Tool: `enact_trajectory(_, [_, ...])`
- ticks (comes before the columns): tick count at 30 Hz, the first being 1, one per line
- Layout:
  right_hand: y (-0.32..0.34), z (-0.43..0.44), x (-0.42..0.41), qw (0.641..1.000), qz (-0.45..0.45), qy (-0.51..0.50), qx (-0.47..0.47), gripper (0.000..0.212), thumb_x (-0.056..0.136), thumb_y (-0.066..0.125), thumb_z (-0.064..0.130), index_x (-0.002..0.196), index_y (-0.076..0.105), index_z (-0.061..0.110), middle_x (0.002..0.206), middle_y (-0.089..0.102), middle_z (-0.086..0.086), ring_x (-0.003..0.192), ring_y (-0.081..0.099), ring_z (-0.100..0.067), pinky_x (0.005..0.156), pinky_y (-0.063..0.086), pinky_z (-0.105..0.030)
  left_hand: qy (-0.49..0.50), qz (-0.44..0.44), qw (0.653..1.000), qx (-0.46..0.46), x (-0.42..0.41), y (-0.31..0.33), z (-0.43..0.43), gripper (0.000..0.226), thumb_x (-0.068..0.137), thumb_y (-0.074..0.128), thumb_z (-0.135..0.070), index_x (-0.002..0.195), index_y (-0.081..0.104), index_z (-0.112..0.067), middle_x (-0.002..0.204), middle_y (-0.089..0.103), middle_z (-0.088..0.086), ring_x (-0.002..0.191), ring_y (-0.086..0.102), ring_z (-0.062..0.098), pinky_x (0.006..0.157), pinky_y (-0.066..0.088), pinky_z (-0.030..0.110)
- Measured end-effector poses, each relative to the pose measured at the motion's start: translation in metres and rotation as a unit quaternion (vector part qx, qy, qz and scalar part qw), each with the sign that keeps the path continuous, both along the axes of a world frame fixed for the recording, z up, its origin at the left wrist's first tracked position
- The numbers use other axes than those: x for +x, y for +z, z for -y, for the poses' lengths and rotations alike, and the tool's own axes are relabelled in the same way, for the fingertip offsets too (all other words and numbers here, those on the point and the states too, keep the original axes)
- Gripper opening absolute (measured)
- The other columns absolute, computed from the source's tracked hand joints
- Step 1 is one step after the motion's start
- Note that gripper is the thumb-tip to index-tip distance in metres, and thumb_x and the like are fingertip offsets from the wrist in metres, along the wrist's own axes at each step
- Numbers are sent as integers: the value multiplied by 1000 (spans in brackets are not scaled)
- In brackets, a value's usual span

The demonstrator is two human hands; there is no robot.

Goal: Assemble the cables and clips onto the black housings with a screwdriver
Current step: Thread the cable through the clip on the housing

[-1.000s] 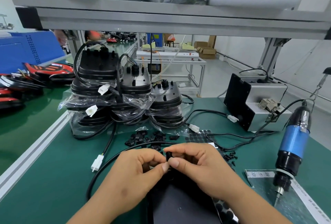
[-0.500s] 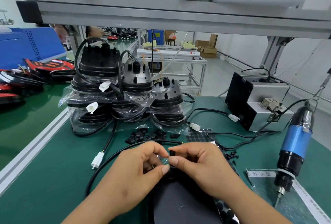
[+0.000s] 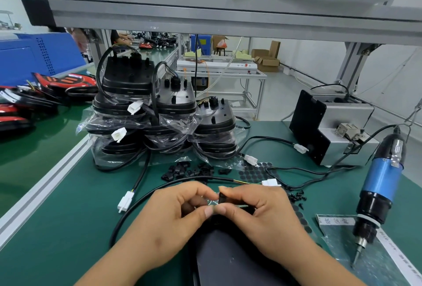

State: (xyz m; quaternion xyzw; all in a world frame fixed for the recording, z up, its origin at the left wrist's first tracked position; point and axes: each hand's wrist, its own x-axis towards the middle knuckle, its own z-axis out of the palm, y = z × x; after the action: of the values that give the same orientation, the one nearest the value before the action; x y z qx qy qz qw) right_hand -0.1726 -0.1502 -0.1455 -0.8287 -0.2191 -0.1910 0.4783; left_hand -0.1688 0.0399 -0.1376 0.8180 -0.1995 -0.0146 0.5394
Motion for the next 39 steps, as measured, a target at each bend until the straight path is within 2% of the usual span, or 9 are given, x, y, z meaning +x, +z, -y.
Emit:
enact_trajectory(3, [0,-1,-1,999,40,17,-17,31,78,70,43,105,71,28,93,73,15,82,68,3,74,53,-17,-31,-47,998,-32,3,0,0,16,77,64,-32,91,63,-39,87,71,2,76,56,30,74,50,41])
enact_trajectory(8, [0,0,-2,997,24,56,-38,36,78,71,41,113,64,36,96,72,16,84,68,2,93,48,-17,-66,-92,992,-63,7,0,-1,20,76,66,-23,90,59,-36,83,69,0,72,48,19,69,42,32])
enact_trajectory(11, [1,2,-2,997,16,60,-42,29,79,71,41,103,74,26,91,74,14,84,68,3,89,52,-21,-75,-96,990,-65,7,1,1,21,76,69,-21,89,61,-35,86,70,3,73,54,22,68,48,36])
enact_trajectory(14, [8,5,-3,996,8,68,-64,30,82,68,43,105,74,25,87,74,9,81,68,-3,80,54,-30,-64,-67,995,-43,4,0,3,22,77,69,-23,94,63,-36,93,71,7,84,65,28,83,52,45])
enact_trajectory(18, [14,7,-2,988,47,71,-131,16,84,70,30,99,73,29,85,68,12,83,61,-2,75,50,-24,-27,-8,999,16,4,-4,5,27,79,64,-26,99,65,-44,95,73,-11,93,67,6,91,52,36])
enact_trajectory(22, [17,7,-4,990,52,40,-126,8,82,70,21,86,73,26,76,64,8,75,60,-6,67,49,-27,0,41,997,62,3,-5,6,28,87,67,-19,95,68,-46,91,71,-24,91,65,-3,88,53,33])
enact_trajectory(28, [19,1,-12,988,61,-5,-142,9,80,67,26,86,71,31,71,60,8,70,57,-6,61,49,-29,42,118,984,123,0,-6,7,19,78,59,-43,96,62,-52,91,65,-29,88,62,-3,78,53,31])
enact_trajectory(34, [19,0,-12,997,-11,-13,-79,12,77,73,18,79,72,30,73,64,11,76,60,-5,66,42,-10,42,139,981,132,1,-7,9,17,77,58,-52,93,61,-50,92,61,-26,87,60,0,74,52,36])
enact_trajectory(39, [19,-1,-12,996,-79,-20,-45,16,81,74,17,78,68,32,75,65,13,75,59,-6,65,42,-13,41,134,983,120,1,-6,10,15,75,59,-52,90,62,-51,90,63,-26,87,60,-1,74,53,37])
